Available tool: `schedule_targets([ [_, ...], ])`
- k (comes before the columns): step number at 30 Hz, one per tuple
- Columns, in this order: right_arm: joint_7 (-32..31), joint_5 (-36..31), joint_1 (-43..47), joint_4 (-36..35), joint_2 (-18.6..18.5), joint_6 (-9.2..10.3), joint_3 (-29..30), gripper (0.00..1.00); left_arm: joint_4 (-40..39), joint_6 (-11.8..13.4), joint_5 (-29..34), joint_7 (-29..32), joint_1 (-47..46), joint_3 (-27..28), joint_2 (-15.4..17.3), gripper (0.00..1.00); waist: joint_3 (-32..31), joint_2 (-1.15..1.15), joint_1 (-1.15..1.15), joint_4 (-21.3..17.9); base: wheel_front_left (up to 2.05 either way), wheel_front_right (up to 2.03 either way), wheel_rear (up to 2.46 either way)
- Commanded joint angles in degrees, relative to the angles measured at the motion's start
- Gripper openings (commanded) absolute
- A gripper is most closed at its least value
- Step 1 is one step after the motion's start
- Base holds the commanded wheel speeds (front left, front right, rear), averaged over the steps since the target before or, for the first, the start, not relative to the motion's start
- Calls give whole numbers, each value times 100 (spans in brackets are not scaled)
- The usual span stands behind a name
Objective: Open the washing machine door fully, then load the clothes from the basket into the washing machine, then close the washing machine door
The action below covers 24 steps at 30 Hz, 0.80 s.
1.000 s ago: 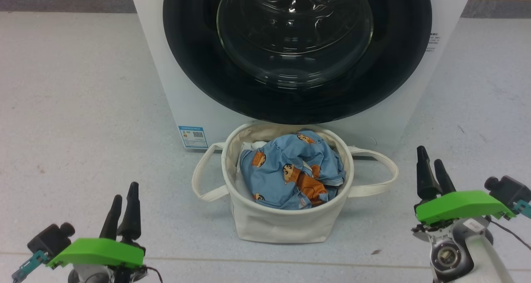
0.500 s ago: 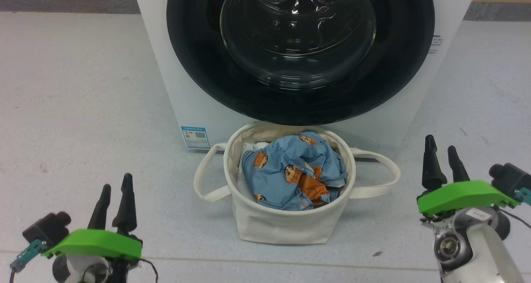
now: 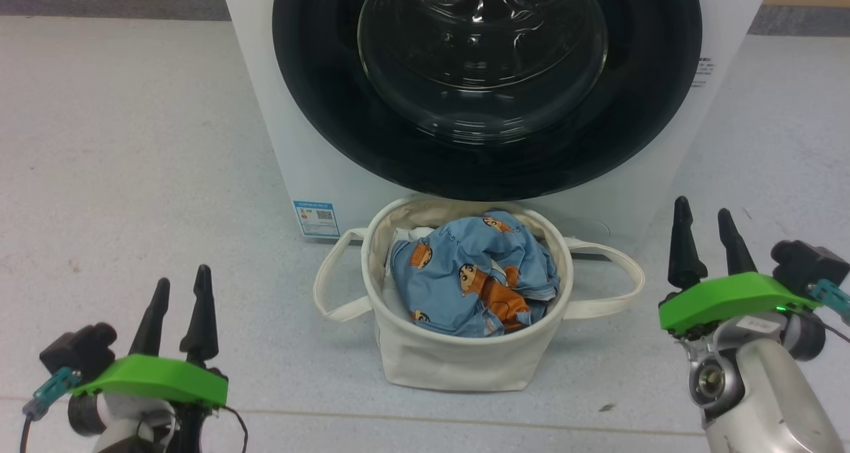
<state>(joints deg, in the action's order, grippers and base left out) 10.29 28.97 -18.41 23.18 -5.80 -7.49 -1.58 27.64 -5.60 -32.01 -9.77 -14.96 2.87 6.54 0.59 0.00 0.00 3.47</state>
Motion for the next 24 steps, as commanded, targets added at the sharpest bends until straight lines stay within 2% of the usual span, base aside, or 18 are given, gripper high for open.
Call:
schedule_targets([
  [1,85,-160,-317,-162,-63,0,-136,100,-148,-33,159,-74,-346,194,145,100,2,0,1,3,0,0,0],
  [24,439,-1787,-743,-107,-147,0,-352,100,283,-52,1788,-485,-857,584,149,100,87,0,0,104,0,0,0],
])
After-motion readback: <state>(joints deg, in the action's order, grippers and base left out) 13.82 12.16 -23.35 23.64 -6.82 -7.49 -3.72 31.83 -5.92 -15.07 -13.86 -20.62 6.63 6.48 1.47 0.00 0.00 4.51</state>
